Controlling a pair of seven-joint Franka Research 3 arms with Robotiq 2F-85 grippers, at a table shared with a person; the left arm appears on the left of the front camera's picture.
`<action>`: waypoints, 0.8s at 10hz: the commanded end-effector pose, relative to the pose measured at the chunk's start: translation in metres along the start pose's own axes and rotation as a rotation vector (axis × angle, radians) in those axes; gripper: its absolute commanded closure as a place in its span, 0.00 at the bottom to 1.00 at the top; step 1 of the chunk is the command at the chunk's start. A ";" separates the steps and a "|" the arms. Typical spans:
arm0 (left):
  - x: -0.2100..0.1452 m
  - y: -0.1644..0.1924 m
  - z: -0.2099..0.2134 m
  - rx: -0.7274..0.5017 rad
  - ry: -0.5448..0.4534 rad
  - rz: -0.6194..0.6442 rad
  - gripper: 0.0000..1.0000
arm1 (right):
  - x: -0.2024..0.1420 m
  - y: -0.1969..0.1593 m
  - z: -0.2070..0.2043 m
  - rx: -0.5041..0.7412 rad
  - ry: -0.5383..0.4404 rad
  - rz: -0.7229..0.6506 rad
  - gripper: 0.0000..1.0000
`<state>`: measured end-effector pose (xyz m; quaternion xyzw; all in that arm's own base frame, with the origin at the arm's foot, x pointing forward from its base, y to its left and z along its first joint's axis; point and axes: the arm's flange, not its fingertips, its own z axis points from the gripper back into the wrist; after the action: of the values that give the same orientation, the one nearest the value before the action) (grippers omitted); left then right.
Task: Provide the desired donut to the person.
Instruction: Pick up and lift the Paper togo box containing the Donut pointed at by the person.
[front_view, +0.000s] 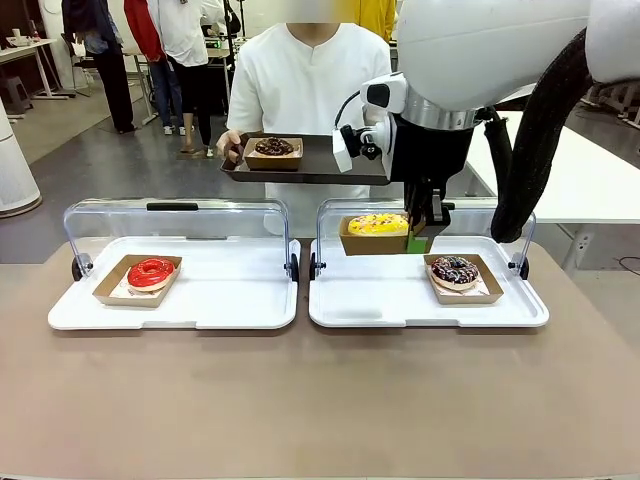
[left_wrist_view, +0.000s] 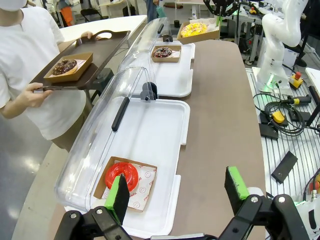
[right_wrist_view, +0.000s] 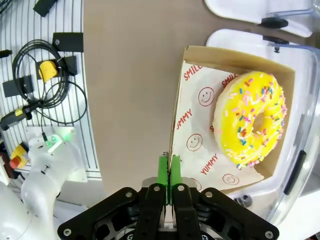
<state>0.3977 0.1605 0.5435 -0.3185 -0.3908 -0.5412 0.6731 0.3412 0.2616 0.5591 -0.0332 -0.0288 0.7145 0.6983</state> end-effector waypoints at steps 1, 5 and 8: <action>0.000 -0.002 0.002 -0.003 0.013 -0.001 0.00 | 0.002 0.003 0.001 -0.007 0.003 -0.014 1.00; 0.000 -0.002 0.002 -0.003 0.013 -0.001 0.00 | 0.002 0.003 0.001 -0.007 0.003 -0.014 1.00; 0.000 -0.002 0.002 -0.003 0.013 -0.001 0.00 | 0.002 0.003 0.001 -0.007 0.003 -0.014 1.00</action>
<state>0.3977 0.1605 0.5435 -0.3185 -0.3908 -0.5412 0.6731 0.3406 0.2621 0.5594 -0.0332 -0.0291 0.7137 0.6991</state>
